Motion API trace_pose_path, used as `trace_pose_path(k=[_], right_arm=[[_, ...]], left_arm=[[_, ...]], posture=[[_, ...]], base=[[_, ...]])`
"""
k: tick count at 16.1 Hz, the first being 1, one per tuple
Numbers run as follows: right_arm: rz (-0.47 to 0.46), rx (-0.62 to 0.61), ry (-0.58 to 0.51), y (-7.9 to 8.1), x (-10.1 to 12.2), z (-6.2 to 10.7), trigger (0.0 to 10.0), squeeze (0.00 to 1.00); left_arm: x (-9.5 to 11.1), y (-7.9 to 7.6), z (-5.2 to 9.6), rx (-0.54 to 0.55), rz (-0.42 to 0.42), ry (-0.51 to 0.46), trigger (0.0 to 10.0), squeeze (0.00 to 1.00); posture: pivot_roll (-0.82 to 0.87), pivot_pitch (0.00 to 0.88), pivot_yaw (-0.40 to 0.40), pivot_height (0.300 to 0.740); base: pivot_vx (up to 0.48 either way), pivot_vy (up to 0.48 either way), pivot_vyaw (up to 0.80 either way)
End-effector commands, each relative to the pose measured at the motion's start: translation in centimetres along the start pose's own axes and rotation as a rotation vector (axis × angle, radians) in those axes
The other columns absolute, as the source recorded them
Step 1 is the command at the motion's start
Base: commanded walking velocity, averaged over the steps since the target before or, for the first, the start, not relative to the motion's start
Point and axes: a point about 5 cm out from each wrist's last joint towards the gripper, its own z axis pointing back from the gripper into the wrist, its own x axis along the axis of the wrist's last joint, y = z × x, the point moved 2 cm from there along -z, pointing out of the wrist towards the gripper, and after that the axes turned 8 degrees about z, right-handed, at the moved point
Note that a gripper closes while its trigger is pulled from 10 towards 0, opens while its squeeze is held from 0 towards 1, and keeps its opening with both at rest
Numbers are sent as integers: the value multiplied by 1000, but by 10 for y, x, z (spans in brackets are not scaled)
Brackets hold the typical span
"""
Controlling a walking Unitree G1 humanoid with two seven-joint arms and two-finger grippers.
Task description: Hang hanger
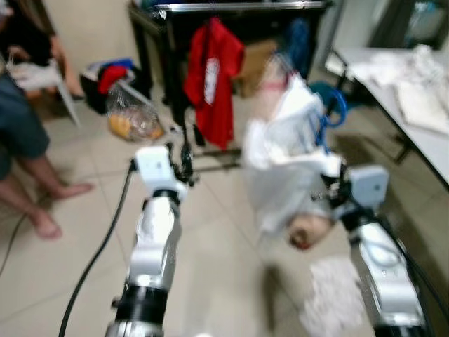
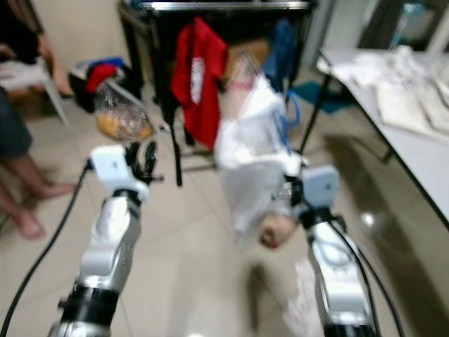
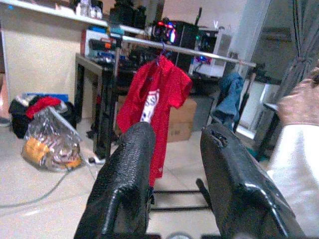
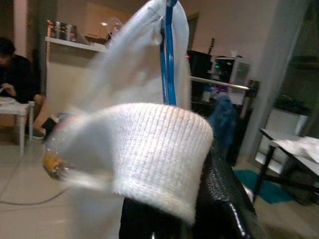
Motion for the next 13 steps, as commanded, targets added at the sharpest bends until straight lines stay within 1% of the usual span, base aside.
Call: trace_pose_path(k=[1,13], right_arm=[[-9,12,-68,5,14,-6,10000,0],[-8,17,-68,5,14,-7,10000,0]], left_arm=[[4,11,0,30,-8,-11,10000,0],[3,11,0,30,-8,-13,10000,0]], posture=[[-9,0,8,723],[-9,0,6,723]], base=[[420,0,0],[423,0,0]])
